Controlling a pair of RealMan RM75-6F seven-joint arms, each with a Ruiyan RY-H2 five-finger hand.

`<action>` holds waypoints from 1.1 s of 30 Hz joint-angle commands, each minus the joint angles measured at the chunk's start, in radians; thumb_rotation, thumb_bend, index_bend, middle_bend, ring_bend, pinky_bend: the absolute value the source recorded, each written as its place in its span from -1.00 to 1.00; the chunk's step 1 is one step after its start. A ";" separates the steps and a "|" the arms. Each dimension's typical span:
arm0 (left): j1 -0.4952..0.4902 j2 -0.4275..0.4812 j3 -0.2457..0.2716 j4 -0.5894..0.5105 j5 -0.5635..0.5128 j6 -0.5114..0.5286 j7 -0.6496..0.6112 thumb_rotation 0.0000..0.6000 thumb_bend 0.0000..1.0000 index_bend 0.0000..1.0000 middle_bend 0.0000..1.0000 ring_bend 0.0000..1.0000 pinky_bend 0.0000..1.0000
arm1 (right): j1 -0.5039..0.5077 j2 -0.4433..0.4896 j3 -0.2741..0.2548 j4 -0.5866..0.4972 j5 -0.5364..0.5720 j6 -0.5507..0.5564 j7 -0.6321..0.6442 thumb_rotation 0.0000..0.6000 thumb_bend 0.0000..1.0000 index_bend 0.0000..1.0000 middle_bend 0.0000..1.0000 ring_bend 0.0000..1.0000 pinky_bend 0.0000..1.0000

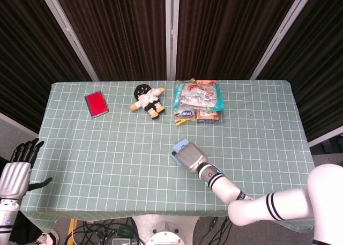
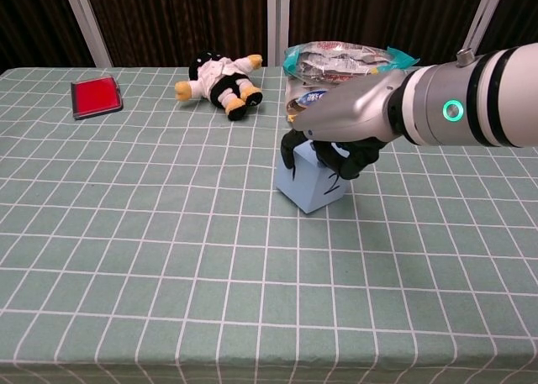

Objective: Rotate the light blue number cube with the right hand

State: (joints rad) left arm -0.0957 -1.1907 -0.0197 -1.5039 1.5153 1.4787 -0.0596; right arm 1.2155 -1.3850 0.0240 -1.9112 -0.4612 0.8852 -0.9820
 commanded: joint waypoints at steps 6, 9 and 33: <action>0.002 0.003 0.000 0.004 -0.003 -0.001 -0.007 1.00 -1.00 -0.92 -1.00 -1.00 -1.00 | 0.056 -0.013 0.001 0.044 0.059 -0.006 0.025 1.00 1.00 -0.58 1.00 0.70 0.74; 0.003 0.003 0.000 0.007 -0.002 -0.001 -0.010 1.00 -1.00 -0.92 -1.00 -1.00 -1.00 | 0.078 -0.015 -0.004 0.054 0.086 -0.007 0.029 1.00 1.00 -0.58 1.00 0.70 0.74; 0.008 0.009 -0.002 0.003 -0.001 0.005 -0.009 1.00 -1.00 -0.92 -1.00 -1.00 -1.00 | 0.145 -0.003 -0.042 0.110 0.175 -0.003 0.092 1.00 1.00 -0.68 1.00 0.71 0.74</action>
State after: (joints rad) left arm -0.0876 -1.1815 -0.0219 -1.5014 1.5144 1.4837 -0.0687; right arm 1.3636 -1.3943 -0.0177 -1.7974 -0.2804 0.8802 -0.8964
